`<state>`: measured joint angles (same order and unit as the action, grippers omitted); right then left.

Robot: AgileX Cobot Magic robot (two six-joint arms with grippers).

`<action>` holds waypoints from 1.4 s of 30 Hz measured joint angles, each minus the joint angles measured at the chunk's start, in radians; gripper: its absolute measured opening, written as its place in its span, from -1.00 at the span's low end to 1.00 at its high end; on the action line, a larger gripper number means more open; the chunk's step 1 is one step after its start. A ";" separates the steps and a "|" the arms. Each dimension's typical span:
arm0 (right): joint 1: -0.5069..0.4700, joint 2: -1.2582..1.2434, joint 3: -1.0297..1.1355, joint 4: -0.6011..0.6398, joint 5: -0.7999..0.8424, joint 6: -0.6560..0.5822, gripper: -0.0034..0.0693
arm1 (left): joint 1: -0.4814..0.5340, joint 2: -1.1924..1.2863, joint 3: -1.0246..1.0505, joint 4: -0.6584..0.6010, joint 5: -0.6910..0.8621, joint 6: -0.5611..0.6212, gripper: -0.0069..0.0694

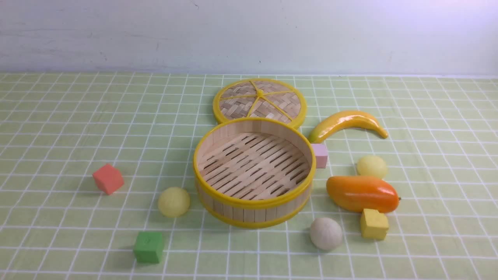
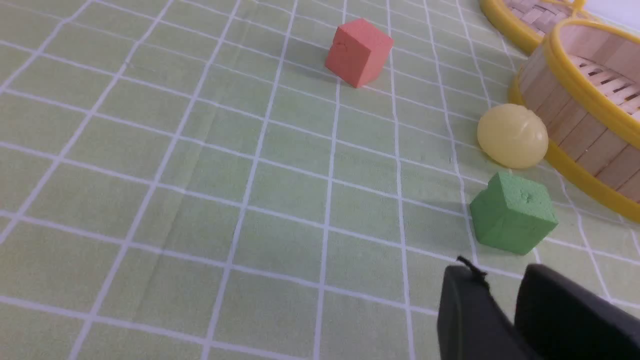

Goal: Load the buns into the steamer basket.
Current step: Use the left arm to grab a steamed stuffed bun

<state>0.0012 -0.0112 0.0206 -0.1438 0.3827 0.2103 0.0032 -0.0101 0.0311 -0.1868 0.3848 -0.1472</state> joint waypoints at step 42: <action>0.000 0.000 -0.001 0.000 0.002 0.001 -0.24 | -0.027 0.790 -0.733 -0.230 0.598 0.134 -0.85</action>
<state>0.0012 -0.0112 0.0199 -0.1438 0.3847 0.2112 -0.0237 0.7797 -0.7019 -0.4169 0.9827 -0.0136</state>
